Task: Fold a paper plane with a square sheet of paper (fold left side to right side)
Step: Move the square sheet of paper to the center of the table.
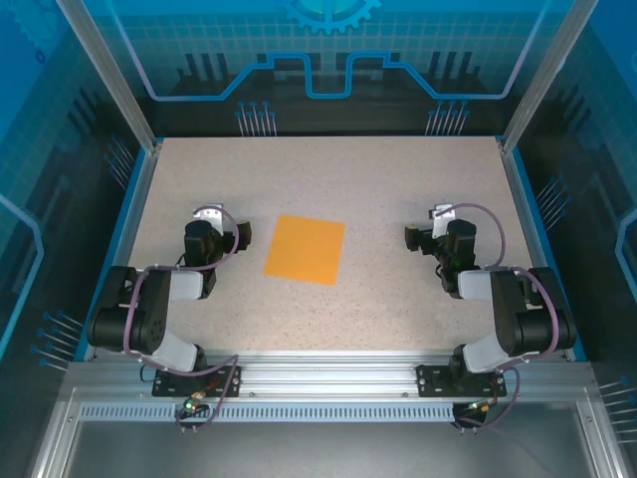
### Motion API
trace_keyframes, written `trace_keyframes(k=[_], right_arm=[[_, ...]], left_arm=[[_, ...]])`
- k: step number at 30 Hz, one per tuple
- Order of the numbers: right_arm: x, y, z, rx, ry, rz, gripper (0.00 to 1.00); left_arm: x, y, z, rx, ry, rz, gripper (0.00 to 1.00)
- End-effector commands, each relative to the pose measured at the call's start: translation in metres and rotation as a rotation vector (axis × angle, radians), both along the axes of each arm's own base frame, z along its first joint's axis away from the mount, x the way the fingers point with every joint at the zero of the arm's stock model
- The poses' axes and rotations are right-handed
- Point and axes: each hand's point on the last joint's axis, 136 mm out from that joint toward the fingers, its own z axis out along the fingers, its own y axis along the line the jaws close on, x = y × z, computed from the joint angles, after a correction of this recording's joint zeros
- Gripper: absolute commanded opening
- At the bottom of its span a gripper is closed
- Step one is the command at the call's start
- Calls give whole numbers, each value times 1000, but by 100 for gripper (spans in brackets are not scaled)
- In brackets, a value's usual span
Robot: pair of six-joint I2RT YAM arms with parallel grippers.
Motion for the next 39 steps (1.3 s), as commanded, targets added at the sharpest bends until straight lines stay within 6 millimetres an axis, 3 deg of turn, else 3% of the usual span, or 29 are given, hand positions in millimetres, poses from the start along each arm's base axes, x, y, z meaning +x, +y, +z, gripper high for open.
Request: trace_keyframes(k=[1, 22, 25, 29, 34, 36, 39], right_arm=[[9, 4, 14, 3, -50, 9, 100], [8, 4, 14, 6, -50, 12, 100], [8, 3, 15, 18, -55, 12, 100], [6, -10, 31, 41, -48, -50, 100], [-7, -15, 66, 75, -50, -104, 100], [-15, -7, 81, 123, -27, -108, 100], [-31, 16, 93, 170, 54, -100, 100]], left_arm=[[4, 0, 9, 1, -31, -16, 99], [5, 0, 9, 1, -24, -17, 99], [6, -6, 19, -5, 11, -54, 99], [0, 0, 41, -11, 22, -13, 99], [-17, 3, 71, -143, 33, 75, 99], [-22, 0, 78, -245, 124, 116, 99], [-24, -27, 79, -370, 281, 49, 99]])
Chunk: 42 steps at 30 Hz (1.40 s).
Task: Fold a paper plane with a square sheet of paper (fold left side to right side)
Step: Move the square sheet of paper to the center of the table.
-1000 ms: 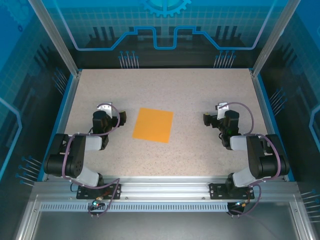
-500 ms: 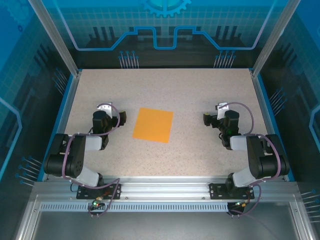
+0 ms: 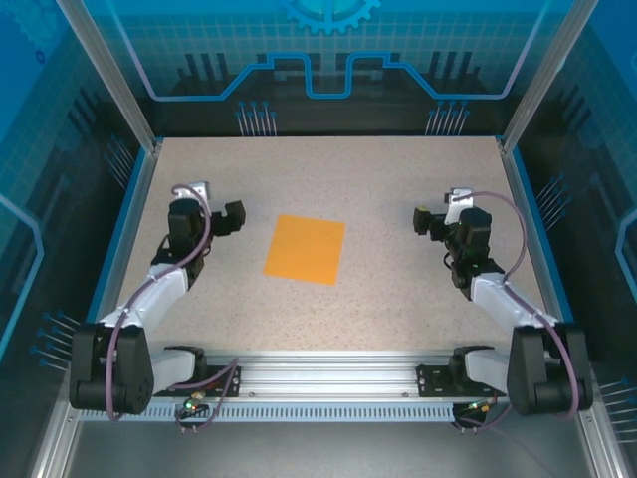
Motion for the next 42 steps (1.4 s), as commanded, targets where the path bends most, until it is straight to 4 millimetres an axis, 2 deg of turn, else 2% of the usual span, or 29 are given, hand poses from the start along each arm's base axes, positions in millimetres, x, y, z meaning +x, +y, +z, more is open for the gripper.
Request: trace_keyframes(k=[1, 6, 9, 14, 17, 21, 26, 36, 42], right_arm=[[-24, 23, -2, 81, 162, -5, 100], [-58, 69, -6, 82, 318, 70, 100], [-74, 91, -16, 62, 387, 118, 100], [-91, 115, -32, 9, 449, 161, 100], [-94, 122, -40, -17, 472, 165, 100], [-93, 130, -43, -41, 474, 174, 100], [-91, 135, -45, -57, 477, 183, 100], [-89, 138, -50, -65, 490, 187, 100], [-89, 139, -54, -64, 503, 189, 100]], left_arm=[[-19, -30, -18, -189, 268, -51, 99], [-36, -95, -40, -154, 466, -228, 99], [-49, -127, -56, -157, 559, -313, 94], [-66, -174, -88, -96, 682, -444, 80], [-65, -193, -103, -75, 730, -477, 72], [-60, -205, -119, -41, 772, -492, 65], [-58, -212, -135, -40, 818, -496, 63], [-74, -235, -158, -77, 916, -553, 60], [-85, -255, -161, -113, 945, -597, 59]])
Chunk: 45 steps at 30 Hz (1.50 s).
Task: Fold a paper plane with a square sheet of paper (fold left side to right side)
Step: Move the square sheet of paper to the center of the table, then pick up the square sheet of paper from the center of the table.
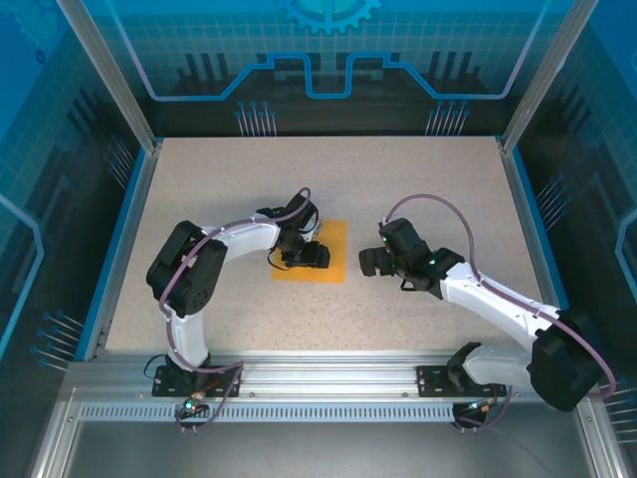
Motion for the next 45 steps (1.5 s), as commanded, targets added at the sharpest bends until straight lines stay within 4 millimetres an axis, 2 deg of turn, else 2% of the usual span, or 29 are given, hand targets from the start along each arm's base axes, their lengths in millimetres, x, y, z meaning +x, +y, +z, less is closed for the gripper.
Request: trace_keyframes(k=[1, 5, 8, 11, 15, 19, 25, 31, 38, 45], right_arm=[[3, 8, 8, 16, -15, 2, 100], [5, 14, 4, 44, -7, 8, 100], [10, 22, 2, 66, 1, 18, 100], [20, 32, 0, 64, 9, 41, 100], [41, 47, -2, 63, 18, 55, 100], [65, 68, -14, 69, 51, 76, 100], [101, 94, -37, 45, 98, 97, 100], [122, 109, -63, 28, 161, 87, 100], [124, 106, -89, -9, 232, 32, 100], [100, 115, -106, -15, 318, 62, 100]], left_arm=[[-17, -18, -6, -47, 88, -20, 59], [-20, -36, 3, -107, 87, -40, 59], [-18, -39, 20, -129, 47, -40, 61], [-16, -29, 41, -110, -16, -40, 63], [-16, -7, 54, -96, -41, 18, 65], [-21, 15, 44, -113, 13, 90, 65], [-18, 33, 25, -105, 47, 158, 63], [-19, 46, 4, -40, 73, 173, 60], [-25, 57, -16, 24, 95, 187, 56], [-30, 61, -26, 40, 107, 191, 52]])
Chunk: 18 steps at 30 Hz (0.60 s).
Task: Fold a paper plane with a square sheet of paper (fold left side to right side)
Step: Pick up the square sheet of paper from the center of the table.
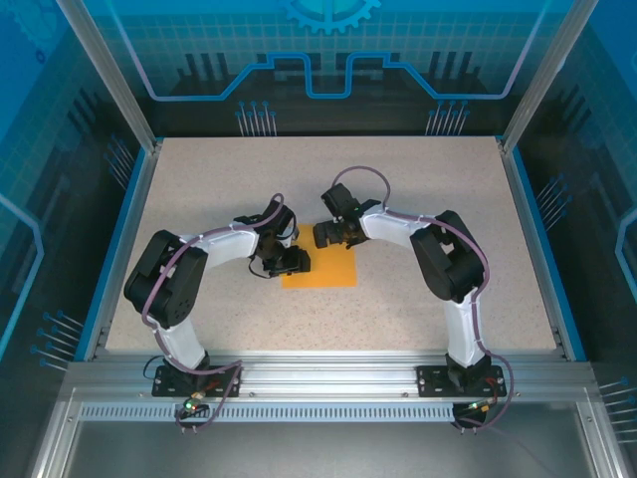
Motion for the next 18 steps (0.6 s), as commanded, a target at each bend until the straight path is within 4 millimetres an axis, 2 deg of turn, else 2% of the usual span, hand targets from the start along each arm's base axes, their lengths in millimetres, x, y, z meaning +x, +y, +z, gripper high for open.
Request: trace_keyframes(k=[1, 9, 15, 18], right_arm=[[-21, 8, -10, 7, 84, 15, 100], [-55, 31, -5, 58, 122, 83, 97], [-61, 37, 5, 101, 124, 109, 80], [-62, 41, 11, 124, 126, 130, 67]], left_arm=[[-10, 12, -23, 51, 49, 22, 52], [-8, 10, -23, 42, 38, 25, 49], [-5, 5, -15, 5, 5, 23, 49], [-3, 3, -5, -13, -27, 16, 49]])
